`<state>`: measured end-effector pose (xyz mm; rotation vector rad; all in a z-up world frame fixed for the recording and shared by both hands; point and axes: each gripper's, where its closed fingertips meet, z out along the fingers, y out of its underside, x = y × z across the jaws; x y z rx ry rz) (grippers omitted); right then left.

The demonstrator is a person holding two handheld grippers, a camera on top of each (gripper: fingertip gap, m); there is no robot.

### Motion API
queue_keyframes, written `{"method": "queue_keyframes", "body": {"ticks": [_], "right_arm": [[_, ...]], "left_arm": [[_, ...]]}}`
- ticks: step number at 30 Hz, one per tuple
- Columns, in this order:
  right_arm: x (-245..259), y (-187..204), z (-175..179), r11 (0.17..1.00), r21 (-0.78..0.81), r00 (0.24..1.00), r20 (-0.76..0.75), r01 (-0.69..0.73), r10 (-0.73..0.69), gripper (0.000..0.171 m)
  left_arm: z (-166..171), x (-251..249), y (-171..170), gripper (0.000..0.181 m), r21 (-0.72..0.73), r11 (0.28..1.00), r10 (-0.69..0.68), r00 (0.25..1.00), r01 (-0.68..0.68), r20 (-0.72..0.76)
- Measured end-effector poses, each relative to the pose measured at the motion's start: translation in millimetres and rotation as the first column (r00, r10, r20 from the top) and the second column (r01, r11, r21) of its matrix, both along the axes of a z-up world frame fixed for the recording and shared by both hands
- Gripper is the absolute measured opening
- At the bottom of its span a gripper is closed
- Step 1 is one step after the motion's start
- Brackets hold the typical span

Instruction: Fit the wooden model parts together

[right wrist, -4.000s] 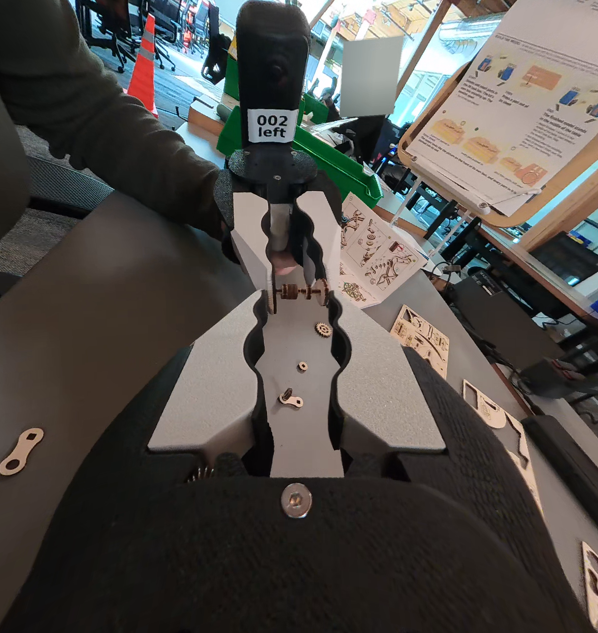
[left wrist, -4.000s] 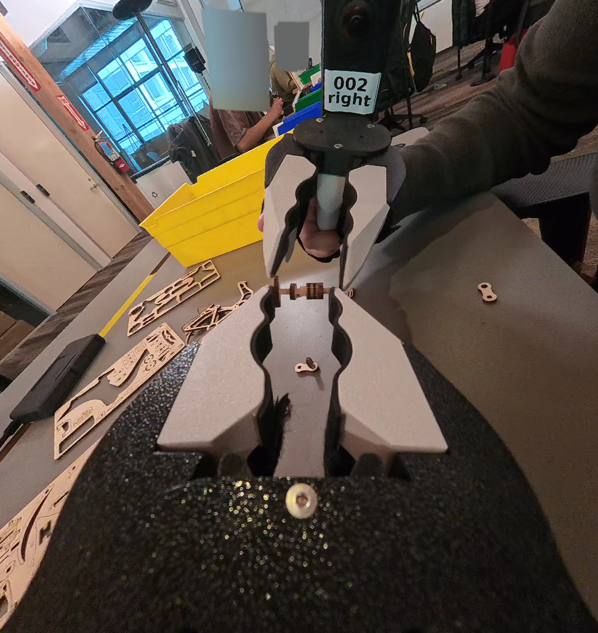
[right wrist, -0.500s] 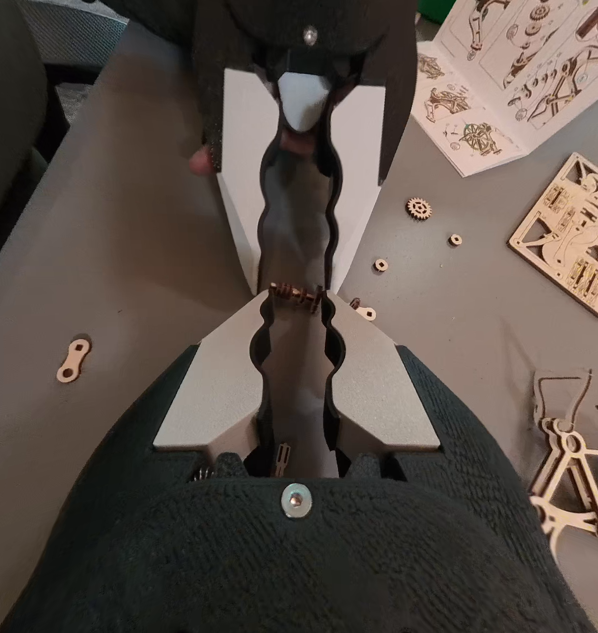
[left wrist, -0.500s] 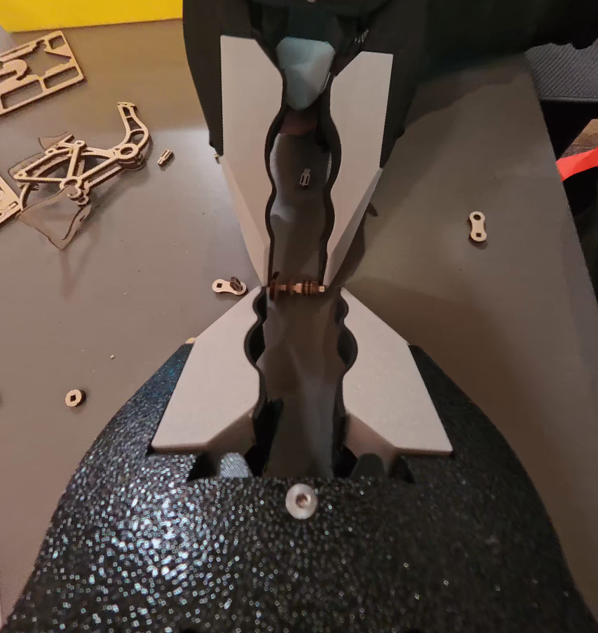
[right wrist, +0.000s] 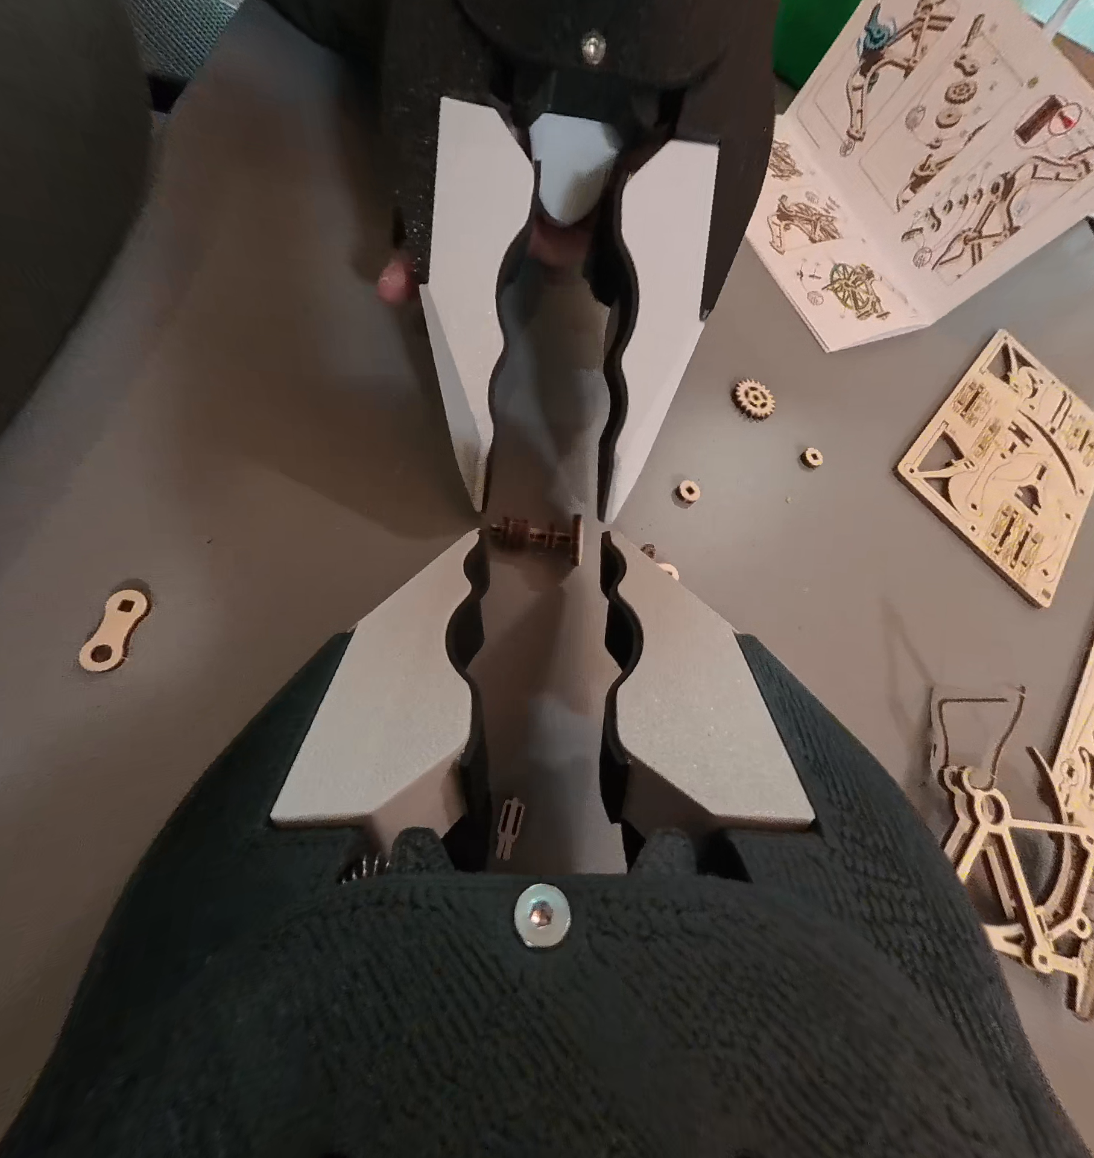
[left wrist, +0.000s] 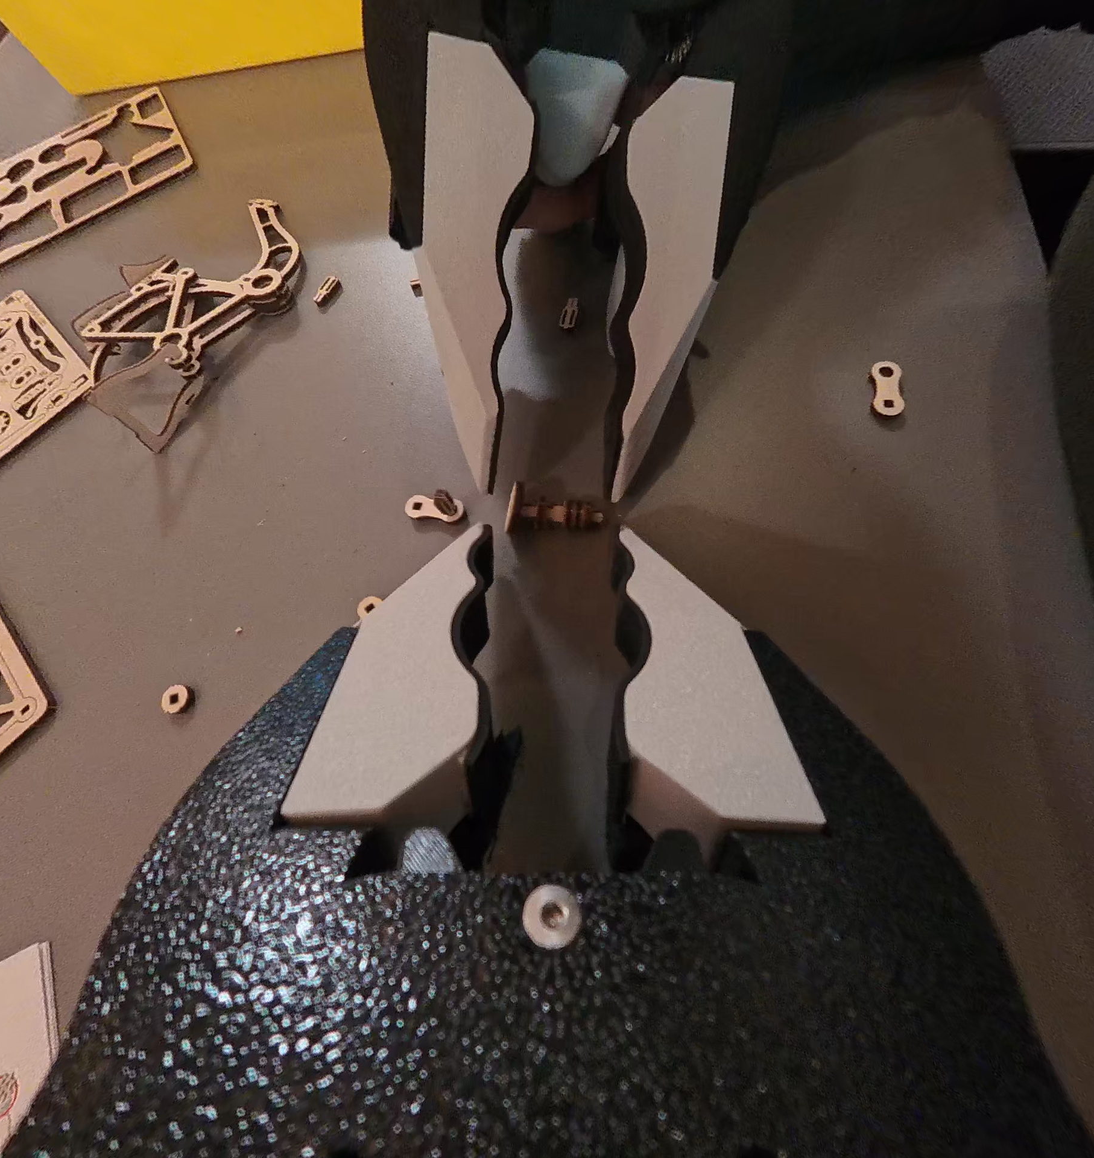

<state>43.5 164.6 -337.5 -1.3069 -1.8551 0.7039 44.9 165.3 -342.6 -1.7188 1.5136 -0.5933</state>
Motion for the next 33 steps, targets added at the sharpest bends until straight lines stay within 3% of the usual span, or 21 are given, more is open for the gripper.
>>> {"method": "queue_keyframes", "body": {"ticks": [21,22,24,30,33], "right_arm": [[1,-3,-4,1.000,-0.011,1.000,0.024,-0.010,0.010,0.024],[1,-4,-3,1.000,-0.018,1.000,0.023,-0.014,0.015,0.030],[2,-1,-3,1.000,-0.012,1.000,0.021,-0.006,0.006,0.028],[3,1,-3,1.000,-0.001,1.000,0.017,-0.001,0.001,0.025],[2,5,6,0.999,-0.046,0.999,-0.033,0.023,-0.025,0.020]], "left_arm": [[-1,3,-2,0.024,-0.059,0.998,0.008,1.000,-0.007,0.027],[-1,0,3,0.001,-0.053,0.998,0.041,0.999,-0.040,0.019],[-2,0,3,0.001,-0.057,0.998,0.033,0.999,-0.032,0.021],[-1,0,2,0.001,-0.037,0.999,0.024,0.999,-0.024,0.021],[4,-1,7,0.001,0.050,0.999,0.016,0.999,-0.018,0.040]]}}
